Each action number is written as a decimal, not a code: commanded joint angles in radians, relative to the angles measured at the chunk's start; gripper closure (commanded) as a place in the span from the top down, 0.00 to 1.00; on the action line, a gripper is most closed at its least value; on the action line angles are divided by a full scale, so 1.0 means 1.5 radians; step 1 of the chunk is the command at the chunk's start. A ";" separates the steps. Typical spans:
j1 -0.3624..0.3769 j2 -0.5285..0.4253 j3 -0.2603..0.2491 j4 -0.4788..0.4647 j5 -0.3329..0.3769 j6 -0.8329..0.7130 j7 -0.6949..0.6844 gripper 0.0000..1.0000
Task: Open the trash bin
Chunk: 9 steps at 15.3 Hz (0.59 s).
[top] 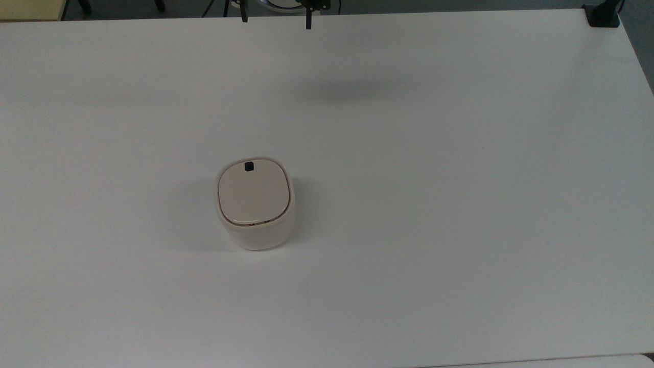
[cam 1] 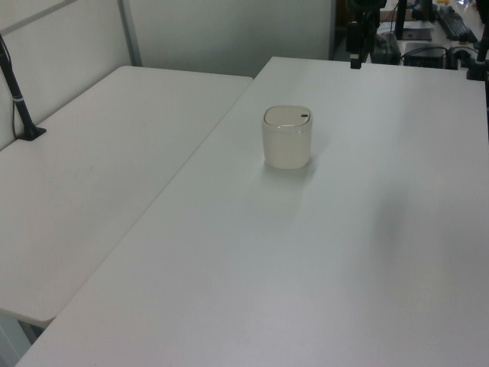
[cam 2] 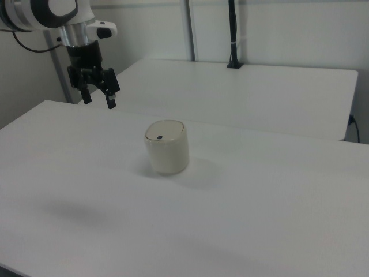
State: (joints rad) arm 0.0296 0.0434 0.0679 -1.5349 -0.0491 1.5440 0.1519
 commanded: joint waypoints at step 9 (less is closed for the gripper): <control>-0.001 -0.014 -0.004 -0.017 0.011 0.008 -0.047 0.95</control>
State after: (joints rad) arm 0.0295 0.0428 0.0678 -1.5349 -0.0484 1.5440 0.1079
